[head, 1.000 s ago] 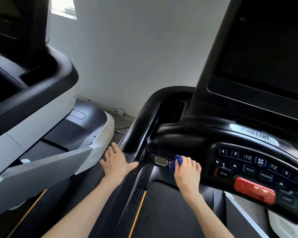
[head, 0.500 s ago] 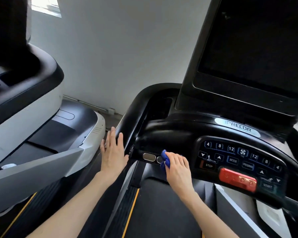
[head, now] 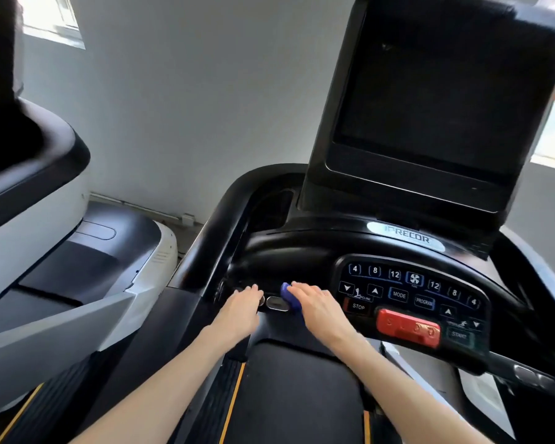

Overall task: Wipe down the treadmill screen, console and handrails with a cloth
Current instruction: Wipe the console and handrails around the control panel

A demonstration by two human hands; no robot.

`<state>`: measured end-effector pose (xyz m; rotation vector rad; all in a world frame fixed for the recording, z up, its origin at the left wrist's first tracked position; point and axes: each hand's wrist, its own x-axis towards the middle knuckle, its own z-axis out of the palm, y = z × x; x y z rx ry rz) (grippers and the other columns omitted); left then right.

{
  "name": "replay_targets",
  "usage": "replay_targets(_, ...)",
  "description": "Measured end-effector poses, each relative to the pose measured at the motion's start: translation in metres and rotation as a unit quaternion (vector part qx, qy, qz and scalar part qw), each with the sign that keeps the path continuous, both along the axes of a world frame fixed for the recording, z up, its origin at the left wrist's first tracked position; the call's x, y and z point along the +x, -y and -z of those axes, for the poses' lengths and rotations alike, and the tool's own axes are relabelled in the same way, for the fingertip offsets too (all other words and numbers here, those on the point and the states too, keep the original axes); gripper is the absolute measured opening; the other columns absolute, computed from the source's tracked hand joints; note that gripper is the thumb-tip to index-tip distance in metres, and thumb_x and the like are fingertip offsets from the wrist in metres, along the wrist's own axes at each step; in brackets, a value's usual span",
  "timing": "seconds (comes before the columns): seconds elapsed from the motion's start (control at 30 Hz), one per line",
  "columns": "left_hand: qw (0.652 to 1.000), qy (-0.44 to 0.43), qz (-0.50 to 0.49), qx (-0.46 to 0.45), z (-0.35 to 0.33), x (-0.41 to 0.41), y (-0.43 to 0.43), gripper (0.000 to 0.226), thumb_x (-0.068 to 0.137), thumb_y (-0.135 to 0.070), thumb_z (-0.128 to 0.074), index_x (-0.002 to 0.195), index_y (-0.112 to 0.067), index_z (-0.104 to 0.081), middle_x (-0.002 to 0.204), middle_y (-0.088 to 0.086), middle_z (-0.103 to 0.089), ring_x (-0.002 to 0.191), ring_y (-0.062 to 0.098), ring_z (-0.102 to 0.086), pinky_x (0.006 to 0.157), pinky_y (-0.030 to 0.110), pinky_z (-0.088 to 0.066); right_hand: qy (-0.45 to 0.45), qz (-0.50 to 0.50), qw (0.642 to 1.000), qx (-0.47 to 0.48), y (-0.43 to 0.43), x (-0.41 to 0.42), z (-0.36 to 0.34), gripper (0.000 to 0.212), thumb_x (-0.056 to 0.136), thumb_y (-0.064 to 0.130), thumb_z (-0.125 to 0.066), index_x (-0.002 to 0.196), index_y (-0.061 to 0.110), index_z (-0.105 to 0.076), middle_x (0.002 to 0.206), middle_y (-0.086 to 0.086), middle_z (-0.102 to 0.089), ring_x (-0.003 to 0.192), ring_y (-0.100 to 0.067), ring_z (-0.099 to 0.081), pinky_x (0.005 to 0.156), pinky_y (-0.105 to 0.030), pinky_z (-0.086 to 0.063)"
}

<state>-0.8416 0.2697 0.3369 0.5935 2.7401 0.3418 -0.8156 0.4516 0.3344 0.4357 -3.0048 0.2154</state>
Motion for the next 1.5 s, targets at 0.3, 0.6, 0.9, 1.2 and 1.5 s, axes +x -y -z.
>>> replay_targets(0.3, 0.997, -0.054, -0.061, -0.014, -0.003, -0.006, -0.014, 0.052, 0.083, -0.021, -0.060, 0.132, -0.021, -0.044, 0.118, -0.001, -0.063, 0.113, 0.021, -0.056, 0.101, 0.032, -0.036, 0.027, 0.081, 0.985, 0.147, -0.040, -0.055, -0.056, 0.035, 0.095, 0.032, -0.039, 0.103, 0.011, -0.066, 0.107, -0.003, -0.066, 0.118, -0.019, -0.050, 0.111, -0.033, -0.013)
replay_targets(0.6, 0.993, -0.073, -0.055, -0.076, 0.005, 0.007, -0.033, 0.051, 0.085, -0.029, -0.062, 0.130, -0.014, -0.042, 0.126, 0.007, -0.050, 0.121, 0.023, -0.047, 0.101, 0.032, -0.035, -0.100, -0.074, 0.984, 0.130, -0.060, 0.004, 0.002, 0.023, 0.079, 0.029, -0.056, 0.090, 0.016, -0.071, 0.099, 0.004, -0.070, 0.113, -0.016, -0.059, 0.107, -0.034, -0.027)
replay_targets(0.9, 0.997, -0.071, -0.026, -0.009, -0.003, 0.004, -0.059, 0.050, 0.085, -0.030, -0.063, 0.131, -0.018, -0.048, 0.126, -0.003, -0.056, 0.124, 0.015, -0.047, 0.113, 0.033, -0.022, -0.112, -0.012, 0.991, 0.076, -0.041, 0.038, 0.030, 0.041, 0.071, 0.018, -0.066, 0.111, 0.007, -0.065, 0.115, -0.003, -0.064, 0.121, -0.022, -0.052, 0.112, -0.038, -0.018)
replay_targets(1.2, 0.999, -0.031, 0.020, -0.028, -0.007, 0.000, -0.078, 0.054, 0.087, -0.031, -0.060, 0.135, -0.013, -0.044, 0.136, 0.003, -0.052, 0.128, 0.020, -0.046, 0.115, 0.038, -0.018, -0.120, 0.211, 0.967, -0.078, -0.067, 0.014, -0.001, 0.060, 0.086, 0.021, -0.027, 0.142, 0.000, -0.034, 0.150, -0.013, -0.030, 0.140, -0.029, -0.022, 0.113, -0.042, -0.026)
replay_targets(1.5, 0.999, 0.002, 0.038, 0.009, -0.018, -0.002, -0.120, 0.054, 0.082, -0.031, -0.064, 0.128, -0.009, -0.045, 0.117, 0.012, -0.065, 0.115, 0.030, -0.055, 0.102, 0.035, -0.033, -0.138, 0.193, 0.961, -0.140, -0.125, 0.009, -0.009, 0.051, 0.085, -0.002, -0.039, 0.136, 0.000, -0.045, 0.145, -0.012, -0.039, 0.138, -0.030, -0.028, 0.114, -0.029, -0.018)
